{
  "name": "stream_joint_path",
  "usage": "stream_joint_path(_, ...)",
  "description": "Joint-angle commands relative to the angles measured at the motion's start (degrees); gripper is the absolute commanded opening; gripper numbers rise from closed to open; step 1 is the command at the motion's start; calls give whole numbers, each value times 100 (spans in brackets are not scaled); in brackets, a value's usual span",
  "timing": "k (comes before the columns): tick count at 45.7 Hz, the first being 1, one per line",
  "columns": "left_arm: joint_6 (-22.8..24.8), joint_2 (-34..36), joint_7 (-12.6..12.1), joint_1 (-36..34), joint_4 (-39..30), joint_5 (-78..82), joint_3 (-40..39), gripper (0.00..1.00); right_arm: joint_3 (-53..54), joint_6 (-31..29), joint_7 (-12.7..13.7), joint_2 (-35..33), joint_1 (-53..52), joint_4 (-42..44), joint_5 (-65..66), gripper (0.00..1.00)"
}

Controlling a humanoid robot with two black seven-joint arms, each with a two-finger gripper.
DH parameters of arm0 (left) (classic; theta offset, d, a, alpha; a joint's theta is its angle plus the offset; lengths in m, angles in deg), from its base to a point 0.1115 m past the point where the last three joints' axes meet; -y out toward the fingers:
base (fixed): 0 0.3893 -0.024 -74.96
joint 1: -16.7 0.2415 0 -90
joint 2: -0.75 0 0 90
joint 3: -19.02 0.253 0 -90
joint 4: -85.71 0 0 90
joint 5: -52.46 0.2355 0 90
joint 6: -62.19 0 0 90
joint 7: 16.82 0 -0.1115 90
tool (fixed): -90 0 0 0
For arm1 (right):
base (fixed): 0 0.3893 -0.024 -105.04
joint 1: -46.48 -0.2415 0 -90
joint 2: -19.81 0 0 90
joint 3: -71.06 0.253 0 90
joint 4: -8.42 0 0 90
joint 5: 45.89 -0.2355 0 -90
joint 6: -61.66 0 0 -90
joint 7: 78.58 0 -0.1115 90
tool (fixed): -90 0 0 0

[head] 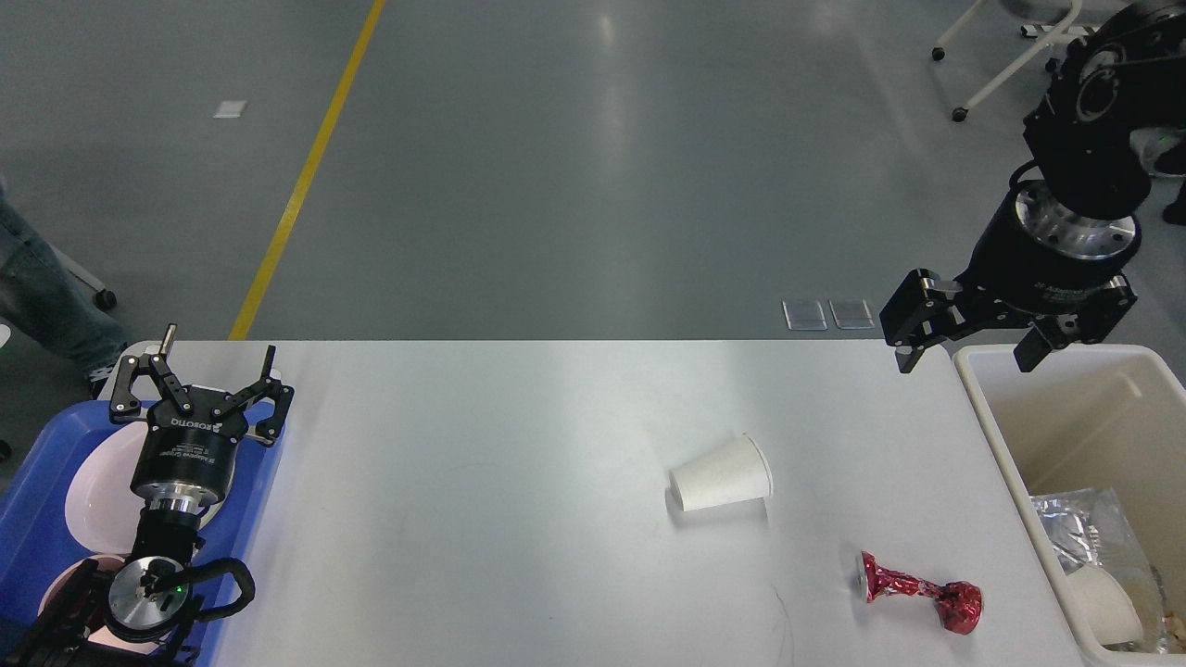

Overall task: Tidy desktop
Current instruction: 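Reach the right gripper toward the white paper cup and lower onto it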

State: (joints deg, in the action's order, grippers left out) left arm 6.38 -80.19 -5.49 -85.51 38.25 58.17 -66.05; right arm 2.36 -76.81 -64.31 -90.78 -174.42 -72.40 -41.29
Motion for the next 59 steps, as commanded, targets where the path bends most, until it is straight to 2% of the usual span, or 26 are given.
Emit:
stream_joint_path(1,0,0,0,0,0,0,0,96,-118,84,6,196,-777,-784,-258,100)
stream_joint_path(9,0,0,0,0,0,0,0,97,-48,136,15,293,-1253,-1216,-610,100)
stream_joint_path(30,0,0,0,0,0,0,0,96,-12,339,6,354,-972,-1181,-689,100)
stream_joint_path(36,0,0,0,0,0,0,0,97,102,443,6,363,-762,-1093,-1145,100)
stream_joint_path(42,0,0,0,0,0,0,0,97,234,979,6,469,-392,-961,-1892,100)
stream_joint_path(48,0,0,0,0,0,0,0,97,225,1822,6,530,178,-882,-3104,100)
stream_joint_path(50,0,0,0,-9,0,0,0,97,225,2078,6,626,433,-847,-3500,96)
stream_joint_path(56,0,0,0,0,0,0,0,97,234,2807,-3,1013,1259,-662,-4879,97)
stream_joint_path(59,0,0,0,-9,0,0,0,97,234,3369,-29,1119,1637,-619,-5582,98)
